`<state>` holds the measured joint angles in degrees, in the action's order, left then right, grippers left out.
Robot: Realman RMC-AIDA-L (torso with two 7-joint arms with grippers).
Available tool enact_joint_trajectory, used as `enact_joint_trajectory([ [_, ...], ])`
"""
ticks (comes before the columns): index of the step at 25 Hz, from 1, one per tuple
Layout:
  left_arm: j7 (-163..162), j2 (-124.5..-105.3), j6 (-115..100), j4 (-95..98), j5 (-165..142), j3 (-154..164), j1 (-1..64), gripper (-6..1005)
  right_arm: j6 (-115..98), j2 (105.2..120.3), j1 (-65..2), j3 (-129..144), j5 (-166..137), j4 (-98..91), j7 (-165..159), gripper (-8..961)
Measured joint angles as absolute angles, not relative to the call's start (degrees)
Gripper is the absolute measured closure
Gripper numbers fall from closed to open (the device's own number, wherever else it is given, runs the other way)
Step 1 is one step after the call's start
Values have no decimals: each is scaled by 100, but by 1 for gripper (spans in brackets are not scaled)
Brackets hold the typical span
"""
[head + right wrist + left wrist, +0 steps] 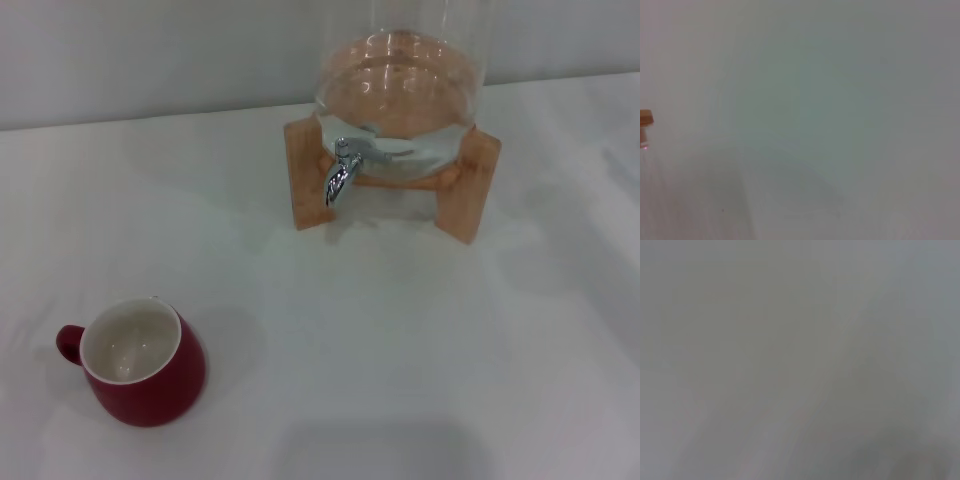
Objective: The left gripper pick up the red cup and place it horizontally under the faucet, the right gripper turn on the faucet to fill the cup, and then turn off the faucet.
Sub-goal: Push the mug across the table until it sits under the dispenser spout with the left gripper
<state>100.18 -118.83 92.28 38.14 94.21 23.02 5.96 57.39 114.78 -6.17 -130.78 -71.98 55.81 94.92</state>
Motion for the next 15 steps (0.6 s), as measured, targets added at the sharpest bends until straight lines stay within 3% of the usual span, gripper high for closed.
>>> enact_joint_trajectory([
  [15,10111,-11874,9162,3814,9390,2341,601,209,5708,11478,-650,-13078,-7207,5581,9492,322],
])
